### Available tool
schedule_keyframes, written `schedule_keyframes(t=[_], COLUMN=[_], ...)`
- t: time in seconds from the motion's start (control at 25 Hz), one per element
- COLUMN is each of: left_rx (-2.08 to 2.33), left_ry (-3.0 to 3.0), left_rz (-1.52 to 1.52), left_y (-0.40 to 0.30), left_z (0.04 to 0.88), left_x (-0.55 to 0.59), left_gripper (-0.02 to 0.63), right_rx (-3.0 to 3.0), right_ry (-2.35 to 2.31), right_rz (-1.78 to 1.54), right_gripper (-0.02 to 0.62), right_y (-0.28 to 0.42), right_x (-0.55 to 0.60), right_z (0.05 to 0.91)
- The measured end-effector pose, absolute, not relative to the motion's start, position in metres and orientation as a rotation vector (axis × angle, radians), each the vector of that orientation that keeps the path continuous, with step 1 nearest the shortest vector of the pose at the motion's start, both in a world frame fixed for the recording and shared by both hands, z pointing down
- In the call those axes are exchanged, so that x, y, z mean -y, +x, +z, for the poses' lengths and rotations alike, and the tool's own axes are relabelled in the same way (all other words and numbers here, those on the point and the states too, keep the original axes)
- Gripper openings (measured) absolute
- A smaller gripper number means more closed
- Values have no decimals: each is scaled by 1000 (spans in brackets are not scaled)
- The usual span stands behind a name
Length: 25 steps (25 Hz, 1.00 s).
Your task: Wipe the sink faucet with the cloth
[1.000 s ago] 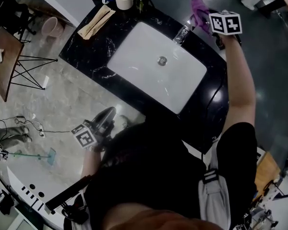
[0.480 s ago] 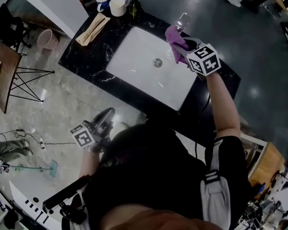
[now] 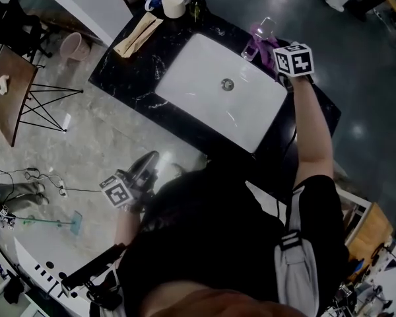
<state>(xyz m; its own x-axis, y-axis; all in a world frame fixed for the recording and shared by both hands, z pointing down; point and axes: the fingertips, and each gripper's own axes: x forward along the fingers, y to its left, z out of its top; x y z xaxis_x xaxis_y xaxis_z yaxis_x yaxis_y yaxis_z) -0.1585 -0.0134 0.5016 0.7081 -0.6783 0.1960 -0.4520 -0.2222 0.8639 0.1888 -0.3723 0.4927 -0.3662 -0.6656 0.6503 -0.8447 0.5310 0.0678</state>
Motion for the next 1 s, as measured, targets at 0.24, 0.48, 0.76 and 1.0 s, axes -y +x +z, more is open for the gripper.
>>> schedule_keyframes(t=[0.24, 0.48, 0.76, 1.0], left_rx=[833, 783, 803, 862], left_ry=[1886, 1909, 1896, 1841], left_rz=[-302, -314, -309, -261], left_y=[-155, -146, -139, -132], left_z=[501, 497, 500, 507], left_x=[8, 8, 7, 4], left_gripper=[0, 0, 0, 0], right_rx=[2171, 2252, 2072, 2073], right_ry=[1252, 978, 978, 1218], right_rz=[449, 339, 254, 398], right_gripper=[101, 101, 101, 98], right_y=[172, 122, 147, 181], right_x=[352, 274, 293, 350], right_z=[495, 501, 551, 564])
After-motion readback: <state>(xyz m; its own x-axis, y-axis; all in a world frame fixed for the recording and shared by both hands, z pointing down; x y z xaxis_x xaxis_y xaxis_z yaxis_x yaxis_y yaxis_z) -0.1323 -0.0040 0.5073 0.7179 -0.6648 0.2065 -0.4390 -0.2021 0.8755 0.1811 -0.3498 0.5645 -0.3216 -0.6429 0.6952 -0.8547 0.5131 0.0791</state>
